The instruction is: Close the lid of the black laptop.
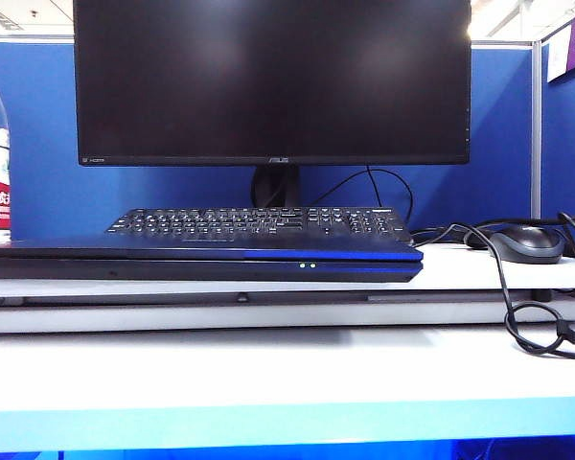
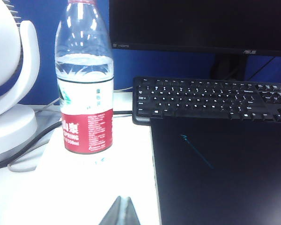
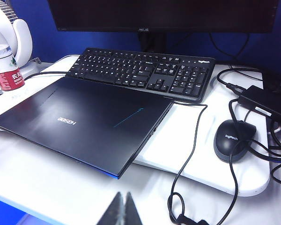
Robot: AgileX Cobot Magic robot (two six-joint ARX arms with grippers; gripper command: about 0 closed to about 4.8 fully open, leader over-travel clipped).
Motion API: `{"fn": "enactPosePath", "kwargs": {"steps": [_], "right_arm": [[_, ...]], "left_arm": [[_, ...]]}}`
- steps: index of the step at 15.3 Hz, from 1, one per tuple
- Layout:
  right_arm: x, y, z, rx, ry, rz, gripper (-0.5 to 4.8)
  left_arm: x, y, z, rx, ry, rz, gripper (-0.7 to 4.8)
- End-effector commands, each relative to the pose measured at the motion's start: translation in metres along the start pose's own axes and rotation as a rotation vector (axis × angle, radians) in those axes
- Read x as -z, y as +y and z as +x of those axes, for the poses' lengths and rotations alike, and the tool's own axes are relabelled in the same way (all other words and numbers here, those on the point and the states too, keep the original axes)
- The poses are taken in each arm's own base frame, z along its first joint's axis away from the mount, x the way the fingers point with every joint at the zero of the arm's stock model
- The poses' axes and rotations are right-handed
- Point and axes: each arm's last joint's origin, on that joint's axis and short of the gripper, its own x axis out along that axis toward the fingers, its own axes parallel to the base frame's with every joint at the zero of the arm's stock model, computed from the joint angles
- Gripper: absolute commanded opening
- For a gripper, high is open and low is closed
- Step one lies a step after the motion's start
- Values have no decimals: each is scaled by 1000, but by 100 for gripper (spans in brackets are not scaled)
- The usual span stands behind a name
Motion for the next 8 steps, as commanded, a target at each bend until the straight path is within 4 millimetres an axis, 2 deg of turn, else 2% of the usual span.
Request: {"fn": "enactPosePath", "kwargs": {"steps": [1,8], "right_arm": [[-2,0,-1,-2,-19,-5,-4],[-2,0,-1,2,-21,-5,-4]], "left_arm": [[-1,0,0,3,-12,0,-4],[-1,0,0,3,-12,-1,-4]]}}
